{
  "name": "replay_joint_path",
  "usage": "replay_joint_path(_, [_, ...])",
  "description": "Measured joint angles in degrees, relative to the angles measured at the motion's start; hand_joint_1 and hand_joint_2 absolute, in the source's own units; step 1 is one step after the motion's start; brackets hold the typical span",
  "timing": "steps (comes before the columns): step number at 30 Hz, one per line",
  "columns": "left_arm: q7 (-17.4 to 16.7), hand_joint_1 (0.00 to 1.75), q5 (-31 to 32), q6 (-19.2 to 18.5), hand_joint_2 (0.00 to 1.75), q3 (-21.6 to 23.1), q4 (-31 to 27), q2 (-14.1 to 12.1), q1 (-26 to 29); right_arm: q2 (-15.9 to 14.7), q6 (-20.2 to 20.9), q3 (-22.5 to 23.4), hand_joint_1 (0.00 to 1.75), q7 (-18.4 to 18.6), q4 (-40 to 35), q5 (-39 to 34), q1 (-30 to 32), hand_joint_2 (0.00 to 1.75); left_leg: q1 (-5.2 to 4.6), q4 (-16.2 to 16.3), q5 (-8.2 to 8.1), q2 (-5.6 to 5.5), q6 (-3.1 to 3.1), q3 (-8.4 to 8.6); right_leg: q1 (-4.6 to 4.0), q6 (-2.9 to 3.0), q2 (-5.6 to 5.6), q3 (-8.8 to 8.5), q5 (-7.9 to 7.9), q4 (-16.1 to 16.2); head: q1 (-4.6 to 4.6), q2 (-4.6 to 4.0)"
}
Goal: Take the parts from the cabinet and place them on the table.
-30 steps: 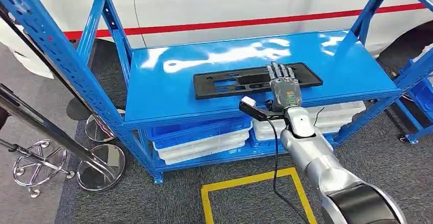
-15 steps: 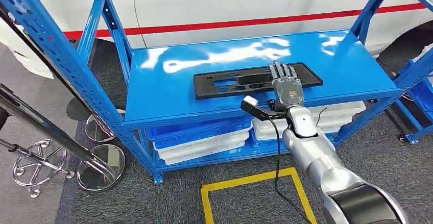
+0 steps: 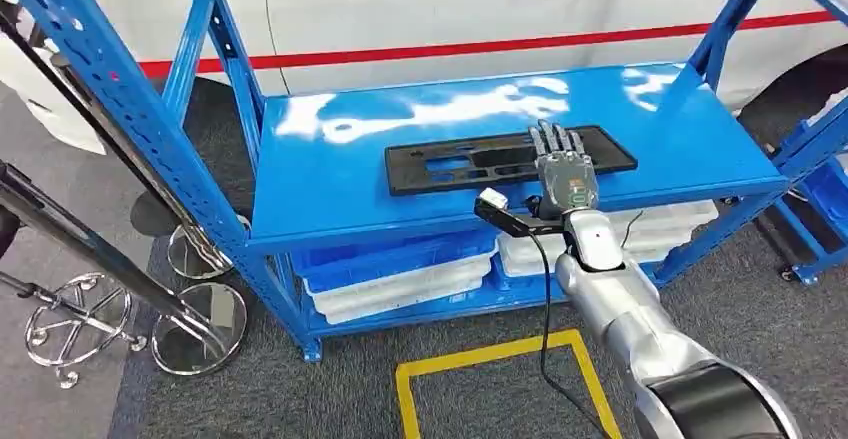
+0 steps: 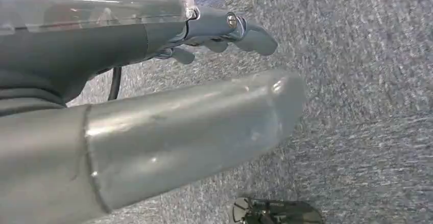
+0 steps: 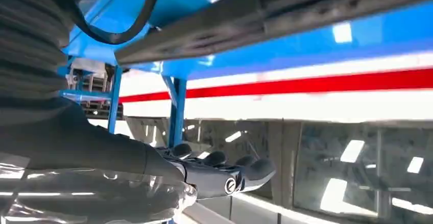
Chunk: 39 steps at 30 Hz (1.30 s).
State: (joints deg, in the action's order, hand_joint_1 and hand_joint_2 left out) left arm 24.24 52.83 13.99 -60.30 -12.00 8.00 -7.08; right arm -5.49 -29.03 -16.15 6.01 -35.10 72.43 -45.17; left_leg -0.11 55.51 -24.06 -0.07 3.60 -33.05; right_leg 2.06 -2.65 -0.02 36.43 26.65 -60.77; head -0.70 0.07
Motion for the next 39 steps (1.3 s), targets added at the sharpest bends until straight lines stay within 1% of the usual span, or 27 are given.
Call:
replay_joint_path(2, [0.00, 0.00, 0.02, -0.11, 0.00, 0.02, 0.00, 0.00, -0.11, -0.15, 0.04, 0.07, 0.00, -0.02, -0.04, -0.02, 0.39, 1.75, -0.16, 0.03, -0.08, 0.06, 0.20, 0.01, -0.22, 0.07, 0.06, 4.55, 4.55, -9.42, 0.02, 0.02])
replay_joint_path(3, [0.00, 0.00, 0.02, -0.17, 0.00, 0.04, 0.00, 0.00, -0.10, -0.33, 0.04, 0.18, 0.00, -0.02, -0.04, -0.02, 0.78, 1.75, -0.23, 0.12, -0.13, 0.04, 0.23, -0.02, -0.23, 0.04, 0.05, 6.55, 5.74, -13.35, 0.02, 0.00])
replay_joint_path(4, [0.00, 0.00, 0.02, -0.24, 0.00, 0.07, 0.00, 0.00, -0.08, -0.42, 0.04, 0.31, 0.00, 0.00, -0.04, -0.02, 1.15, 1.75, -0.24, 0.23, -0.20, -0.05, 0.22, -0.01, -0.22, 0.04, 0.04, 7.21, 5.45, -14.57, 0.02, 0.02])
replay_joint_path(5, [0.00, 0.00, 0.02, -0.26, 0.00, 0.07, 0.00, -0.02, -0.08, -0.52, 0.04, 0.35, 0.00, 0.00, -0.04, -0.02, 1.35, 1.75, -0.23, 0.43, -0.40, -0.15, 0.07, 0.04, -0.20, 0.09, 0.03, 6.53, 3.83, -12.89, 0.00, 0.00])
replay_joint_path(7, [0.00, 0.00, 0.07, -0.41, 0.00, 0.13, 0.00, 0.02, -0.12, -0.57, 0.02, 0.39, 0.00, 0.00, -0.22, -0.02, 1.22, 1.75, -0.10, 1.31, -1.17, -0.24, -0.48, 0.10, -0.12, 0.26, -0.02, 1.76, -1.33, -3.38, 0.02, 0.00])
replay_joint_path(8, [0.00, 0.00, 0.09, -0.44, 0.00, 0.15, 0.00, 0.02, -0.11, -0.57, 0.02, 0.42, 0.00, 0.00, -0.39, -0.02, 1.24, 1.75, -0.10, 2.01, -1.71, -0.25, -0.88, 0.01, -0.09, 0.36, -0.05, -0.37, -2.45, 1.16, 0.00, 0.00])
replay_joint_path(9, [0.02, 0.00, 0.07, -0.48, 0.00, 0.15, 0.00, 0.02, -0.18, -0.57, 0.02, 0.44, 0.00, 0.00, -0.44, -0.02, 1.18, 1.75, -0.50, 2.65, -2.13, -0.31, -1.39, -0.44, -0.59, 0.58, 0.04, -0.67, -1.47, 1.31, 0.02, 0.00])
replay_joint_path(10, [0.04, 0.00, 0.07, -0.48, 0.00, 0.15, 0.00, 0.02, -0.20, -0.61, 0.04, 0.48, 0.00, 0.00, -0.50, -0.02, 1.35, 1.75, -0.37, 2.86, -2.32, -0.32, -1.69, -0.52, -0.53, 1.16, 0.13, -0.47, -1.50, 1.19, 0.05, 0.00])
replay_joint_path(12, [0.07, 0.00, 0.07, -0.48, 0.00, 0.15, 0.00, 0.04, -0.20, -0.66, 0.07, 0.55, 0.00, 0.02, -0.68, -0.02, 1.69, 1.75, -0.19, 2.72, -2.39, -0.30, -2.08, -0.33, -0.96, 1.73, 0.20, -0.42, -1.28, 1.09, 0.02, 0.00])
replay_joint_path(14, [0.07, 0.00, 0.07, -0.48, 0.00, 0.17, 0.00, 0.11, -0.19, -0.70, 0.09, 0.68, 0.00, 0.02, -1.24, 0.00, 1.67, 1.75, -0.01, 3.51, -3.28, -0.24, -2.77, -0.45, -0.47, 2.54, 0.19, -0.89, -1.37, 1.53, 0.04, 0.00])
replay_joint_path(15, [0.07, 0.00, 0.07, -0.48, 0.00, 0.15, 0.00, 0.11, -0.22, -0.74, 0.07, 0.70, 0.00, 0.00, -1.44, -0.02, 1.64, 1.75, 0.03, 5.99, -4.83, -0.20, -3.19, -1.42, -0.37, 2.94, 0.17, -1.09, -1.25, 1.59, 0.04, 0.00])
replay_joint_path(17, [0.07, 0.00, 0.07, -0.48, 0.00, 0.17, 0.00, 0.07, -0.24, -0.74, 0.11, 0.72, 0.00, 0.00, -1.55, 0.00, 1.77, 1.75, 0.34, 15.30, -8.95, -0.20, -3.84, -6.00, -0.43, 3.24, 0.16, -1.30, -1.01, 1.58, 0.04, 0.00])
replay_joint_path(19, [0.07, 0.00, 0.07, -0.48, 0.00, 0.17, 0.00, 0.07, -0.13, -0.72, 0.13, 0.72, 0.00, -0.02, -1.55, 0.00, 2.09, 1.75, 0.43, 21.24, -10.06, -0.19, -4.05, -9.69, -0.45, 3.27, 0.18, -1.47, -0.75, 1.56, 0.04, 0.02])
replay_joint_path(20, [0.07, 0.00, 0.07, -0.48, 0.00, 0.17, 0.00, 0.07, -0.09, -0.74, 0.13, 0.72, 0.00, 0.00, -1.55, -0.02, 2.24, 1.75, 0.43, 20.13, -8.49, -0.19, -3.99, -9.63, -0.46, 3.24, 0.21, -1.70, -0.58, 1.56, 0.04, 0.02])
replay_joint_path(21, [0.07, 0.00, 0.07, -0.48, 0.00, 0.17, 0.00, 0.09, -0.09, -0.74, 0.13, 0.74, 0.00, 0.00, -1.55, 0.00, 2.28, 1.75, 0.42, 16.23, -5.60, -0.19, -3.79, -8.14, -0.48, 3.20, 0.25, -2.04, -0.33, 1.56, 0.04, 0.00])
replay_joint_path(23, [0.07, 0.00, 0.07, -0.48, 0.00, 0.17, 0.00, 0.07, -0.15, -0.74, 0.13, 0.74, 0.00, 0.00, -1.88, 0.00, 2.28, 1.75, 0.35, 5.76, 0.32, -0.19, -3.01, -3.53, -0.61, 3.00, 0.29, -2.92, 0.18, 1.58, 0.04, 0.00])
replay_joint_path(25, [0.09, 0.00, 0.07, -0.46, 0.00, 0.17, 0.00, -0.02, -0.23, -0.74, 0.20, 0.76, 0.00, 0.00, -2.03, 0.00, 2.16, 1.75, -0.24, 2.83, -0.32, -0.20, -2.35, -1.87, -0.75, 2.54, 0.34, -3.02, 0.31, 1.83, 0.07, 0.02])
replay_joint_path(28, [0.07, 0.00, 0.02, -0.46, 0.00, 0.17, 0.00, -0.04, -0.18, -0.74, 0.18, 0.81, 0.00, 0.00, -2.10, 0.00, 2.48, 1.75, -0.36, 2.46, -0.66, -0.25, -1.88, -1.76, -0.64, 1.61, 0.28, -3.34, 0.22, 2.55, 0.04, 0.02])
replay_joint_path(29, [0.07, 0.00, 0.06, -0.46, 0.00, 0.18, 0.00, -0.02, -0.16, -0.85, 0.13, 0.85, 0.00, 0.00, -2.51, 0.00, 2.53, 1.75, 0.53, 1.12, -0.18, -0.16, -1.29, -0.87, -0.80, 1.17, 0.18, -3.51, 0.64, 2.44, 0.02, 0.00])
replay_joint_path(30, [0.09, 0.00, 0.07, -0.44, 0.00, 0.17, 0.00, 0.02, -0.22, -1.03, 0.13, 0.90, 0.00, 0.00, -2.54, 0.00, 2.40, 1.75, 0.29, 0.68, -0.09, -0.07, -1.20, -0.43, -0.84, 1.11, 0.12, -3.18, 1.26, 1.07, 0.00, 0.00])
replay_joint_path(31, [0.09, 0.00, 0.07, -0.46, 0.00, 0.18, 0.00, 0.06, -0.31, -0.98, 0.15, 0.90, 0.00, -0.04, -2.58, 0.04, 2.29, 1.75, 0.25, 0.64, -0.21, 0.04, -0.73, -0.29, -0.83, 1.13, 0.15, -1.64, 2.92, -1.91, 0.02, 0.02])
replay_joint_path(33, [0.09, 0.00, 0.07, -0.46, 0.00, 0.24, 0.00, 0.07, -0.36, -1.22, 0.15, 1.07, 0.00, 0.00, -2.58, 0.04, 2.76, 1.75, 0.06, 0.74, -0.48, 0.01, -0.37, -0.07, -0.81, 0.98, 0.16, 3.35, 6.58, -10.98, 0.02, 0.00])
replay_joint_path(34, [0.07, 0.00, 0.07, -0.46, 0.00, 0.31, 0.00, 0.07, -0.30, -1.33, 0.15, 1.09, 0.00, 0.00, -2.58, 0.04, 3.09, 1.75, 0.03, 0.92, -0.65, -0.05, -0.32, -0.07, -0.80, 0.90, 0.16, 5.39, 7.18, -14.07, 0.02, 0.02])
replay_joint_path(35, [0.07, 0.00, 0.07, -0.44, 0.00, 0.33, 0.00, 0.07, -0.21, -1.38, 0.13, 1.16, 0.00, 0.00, -2.58, 0.04, 3.35, 1.75, 0.02, 1.15, -0.89, -0.17, -0.36, -0.04, -0.79, 0.84, 0.15, 6.25, 6.25, -14.60, 0.00, 0.02])
replay_joint_path(36, [0.07, 0.00, 0.07, -0.39, 0.00, 0.35, 0.00, 0.07, -0.18, -1.44, 0.13, 1.18, 0.00, 0.00, -2.58, 0.04, 3.46, 1.75, 0.02, 1.35, -1.15, -0.20, -0.42, 0.08, -0.76, 0.84, 0.13, 5.85, 4.48, -12.90, 0.02, 0.00])
replay_joint_path(38, [0.07, 0.00, 0.07, -0.37, 0.00, 0.39, 0.00, 0.07, -0.22, -1.49, 0.11, 1.22, 0.00, -0.09, -2.69, 0.04, 3.43, 1.75, 0.07, 2.18, -2.05, -0.27, -0.73, 0.46, -0.74, 0.97, 0.07, 1.64, -1.53, -3.17, 0.02, 0.00])
replay_joint_path(39, [0.07, 0.00, 0.04, -0.37, 0.00, 0.42, 0.00, 0.11, -0.21, -1.51, 0.11, 1.27, 0.00, -0.09, -2.75, 0.04, 3.42, 1.75, 0.10, 2.76, -2.60, -0.27, -1.00, 0.48, -0.80, 1.15, 0.06, 0.11, -2.17, 0.53, 0.02, 0.00])
